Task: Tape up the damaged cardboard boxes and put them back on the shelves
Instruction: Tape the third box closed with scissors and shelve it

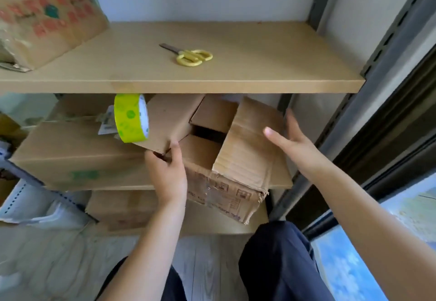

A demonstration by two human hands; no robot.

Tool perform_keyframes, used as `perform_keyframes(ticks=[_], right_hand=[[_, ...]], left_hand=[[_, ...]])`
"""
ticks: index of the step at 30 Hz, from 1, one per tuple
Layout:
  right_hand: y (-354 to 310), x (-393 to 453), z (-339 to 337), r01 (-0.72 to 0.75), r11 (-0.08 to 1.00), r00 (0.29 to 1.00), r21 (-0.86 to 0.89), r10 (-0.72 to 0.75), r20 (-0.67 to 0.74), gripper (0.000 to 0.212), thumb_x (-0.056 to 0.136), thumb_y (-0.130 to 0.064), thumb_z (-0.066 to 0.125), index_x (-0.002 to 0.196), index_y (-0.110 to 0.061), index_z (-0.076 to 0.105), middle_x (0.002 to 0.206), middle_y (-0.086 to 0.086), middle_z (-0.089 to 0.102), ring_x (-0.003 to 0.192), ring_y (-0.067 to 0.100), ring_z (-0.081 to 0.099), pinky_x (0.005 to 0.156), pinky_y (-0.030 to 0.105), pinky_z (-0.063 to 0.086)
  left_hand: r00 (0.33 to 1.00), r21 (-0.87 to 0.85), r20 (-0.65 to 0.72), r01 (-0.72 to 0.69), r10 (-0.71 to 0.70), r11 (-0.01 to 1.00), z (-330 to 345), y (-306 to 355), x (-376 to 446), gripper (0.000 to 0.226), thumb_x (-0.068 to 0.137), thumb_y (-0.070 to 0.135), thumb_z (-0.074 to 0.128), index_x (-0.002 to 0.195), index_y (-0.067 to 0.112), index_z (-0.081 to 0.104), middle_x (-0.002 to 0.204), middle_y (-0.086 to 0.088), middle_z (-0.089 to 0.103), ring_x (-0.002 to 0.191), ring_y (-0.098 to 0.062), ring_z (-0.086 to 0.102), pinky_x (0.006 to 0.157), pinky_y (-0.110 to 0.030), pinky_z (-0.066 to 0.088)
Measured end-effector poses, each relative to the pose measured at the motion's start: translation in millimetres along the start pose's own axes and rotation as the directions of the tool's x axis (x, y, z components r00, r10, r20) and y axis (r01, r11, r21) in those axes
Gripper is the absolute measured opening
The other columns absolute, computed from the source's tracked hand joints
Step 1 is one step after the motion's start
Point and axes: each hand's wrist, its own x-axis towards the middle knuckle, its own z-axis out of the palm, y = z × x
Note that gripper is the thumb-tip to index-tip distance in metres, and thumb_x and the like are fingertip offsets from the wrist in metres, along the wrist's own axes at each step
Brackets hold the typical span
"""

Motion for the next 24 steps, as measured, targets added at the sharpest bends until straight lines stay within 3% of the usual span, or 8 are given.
perform_keyframes(ticks=[5, 7, 10, 14, 17, 19, 22, 24], right_hand=[[9, 17, 37, -0.191, 0.967, 0.955, 0.17, 0.224, -0.196, 0.099, 0.086, -0.041, 0.072, 0.156, -0.032, 0.003, 0.131, -0.003, 0.048, 0.099, 0.019, 0.057, 0.089, 0.035, 0.049], [18, 8, 39, -0.255, 0.949, 0.937, 0.187, 0.29, -0.194, 0.078, 0.094, -0.044, 0.059, 0.156, -0.026, 0.014, 0.131, 0.005, 0.054, 0.107, 0.03, 0.06, 0.091, 0.047, 0.054], [22, -20, 36, -0.305, 0.906, 0.946, 0.294, 0.323, -0.013, 0.06, 0.093, -0.047, 0.062, 0.14, -0.02, 0.038, 0.122, 0.01, 0.059, 0.097, 0.033, 0.065, 0.068, 0.048, 0.061], [31, -42, 34, -0.085, 0.996, 0.994, 0.003, 0.085, 0.076, 0.121, 0.072, -0.059, 0.077, 0.154, -0.04, -0.011, 0.162, 0.006, 0.02, 0.132, 0.031, 0.047, 0.087, 0.043, 0.058], [34, -51, 29, 0.153, 0.92, 0.984, -0.36, -0.107, 0.145, 0.13, 0.068, -0.067, 0.074, 0.153, -0.036, -0.019, 0.163, 0.005, -0.019, 0.15, 0.029, 0.009, 0.115, 0.043, 0.03], [34, -54, 26, 0.251, 0.841, 0.968, -0.48, -0.23, 0.104, 0.115, 0.074, -0.058, 0.076, 0.157, -0.032, 0.001, 0.165, 0.008, -0.004, 0.147, 0.026, 0.026, 0.113, 0.039, 0.032], [35, -54, 20, 0.261, 0.883, 0.958, -0.39, -0.286, -0.007, 0.096, 0.078, -0.049, 0.076, 0.155, -0.028, 0.022, 0.152, 0.002, 0.042, 0.128, 0.022, 0.053, 0.099, 0.036, 0.049], [38, -52, 20, 0.243, 0.882, 0.965, -0.405, -0.264, 0.003, 0.094, 0.079, -0.052, 0.074, 0.155, -0.03, 0.023, 0.147, 0.001, 0.048, 0.122, 0.021, 0.058, 0.093, 0.036, 0.053]], left_hand=[[0.967, -0.08, 0.156, 0.215, -0.2, 0.973, 28, -17, -92, 0.074, 0.097, 0.047, 0.05, 0.158, 0.02, 0.018, 0.156, -0.01, 0.031, 0.142, -0.03, 0.033, 0.117, -0.047, 0.026], [0.942, -0.096, 0.235, 0.269, -0.24, 0.958, 30, -19, -94, 0.076, 0.096, 0.06, 0.044, 0.159, 0.028, 0.014, 0.161, -0.002, 0.029, 0.146, -0.029, 0.03, 0.12, -0.049, 0.021], [0.845, -0.131, 0.395, 0.441, -0.361, 0.888, 19, -13, -69, 0.094, 0.083, 0.074, 0.055, 0.157, 0.037, 0.011, 0.157, 0.0, 0.035, 0.137, -0.032, 0.042, 0.105, -0.056, 0.043], [0.743, 0.0, 0.538, 0.473, -0.399, 0.881, 12, 0, -52, 0.112, 0.062, 0.077, 0.072, 0.153, 0.032, 0.026, 0.143, -0.006, 0.05, 0.124, -0.033, 0.053, 0.092, -0.057, 0.052], [0.723, 0.082, 0.581, 0.404, -0.373, 0.911, 19, 2, -49, 0.065, 0.078, 0.062, 0.072, 0.123, 0.02, 0.054, 0.115, -0.004, 0.063, 0.099, -0.024, 0.058, 0.089, -0.051, 0.053], [0.724, 0.116, 0.57, 0.397, -0.388, 0.911, 24, 2, -48, 0.045, 0.083, 0.055, 0.072, 0.109, 0.022, 0.056, 0.11, -0.004, 0.063, 0.093, -0.023, 0.057, 0.081, -0.047, 0.055], [0.748, 0.089, 0.551, 0.389, -0.371, 0.917, 30, 3, -45, 0.08, 0.077, 0.057, 0.075, 0.141, 0.023, 0.042, 0.127, -0.006, 0.056, 0.115, -0.03, 0.053, 0.082, -0.05, 0.058], [0.778, 0.056, 0.527, 0.372, -0.344, 0.927, 32, -1, -40, 0.091, 0.075, 0.054, 0.077, 0.148, 0.025, 0.031, 0.139, -0.008, 0.053, 0.116, -0.032, 0.054, 0.084, -0.054, 0.058]])
